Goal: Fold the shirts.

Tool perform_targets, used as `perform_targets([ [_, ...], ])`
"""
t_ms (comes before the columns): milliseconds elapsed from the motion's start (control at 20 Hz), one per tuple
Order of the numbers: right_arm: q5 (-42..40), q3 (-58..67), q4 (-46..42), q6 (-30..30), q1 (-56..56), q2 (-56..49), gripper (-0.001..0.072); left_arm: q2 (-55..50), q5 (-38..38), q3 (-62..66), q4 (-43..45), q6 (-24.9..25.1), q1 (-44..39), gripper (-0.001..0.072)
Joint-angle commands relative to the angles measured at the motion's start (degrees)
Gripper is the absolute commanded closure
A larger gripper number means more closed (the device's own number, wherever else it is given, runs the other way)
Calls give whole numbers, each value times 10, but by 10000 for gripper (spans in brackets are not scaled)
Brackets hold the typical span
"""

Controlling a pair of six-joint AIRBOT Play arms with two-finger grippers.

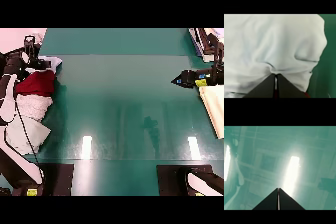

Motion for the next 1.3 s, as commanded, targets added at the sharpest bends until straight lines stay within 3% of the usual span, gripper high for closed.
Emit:
perform_targets([
  [0, 1, 0, 0, 0, 1, 0, 699, 0, -10, 13, -1, 12, 1, 686],
  [250, -26, 2, 11, 0, 1, 1, 700, 72, -76, 104, -17, 8, 0, 688],
  [550, -67, 101, 10, -3, 0, 2, 700, 316, -185, 148, -55, 6, -55, 688],
  [700, -66, 179, -17, -3, -1, 2, 700, 400, -258, 140, -54, 6, -134, 688],
  [850, -53, 241, -16, -3, 0, 2, 700, 416, -328, 137, -54, -20, -249, 688],
  [1150, 24, 307, -15, -2, 0, 2, 700, 381, -292, -46, -88, -49, -459, 684],
  [1200, 36, 312, -15, -2, 0, 2, 700, 369, -269, -69, -96, -44, -477, 576],
  [1250, 49, 316, -14, -2, 1, 2, 700, 358, -259, -76, -93, -39, -484, 273],
])
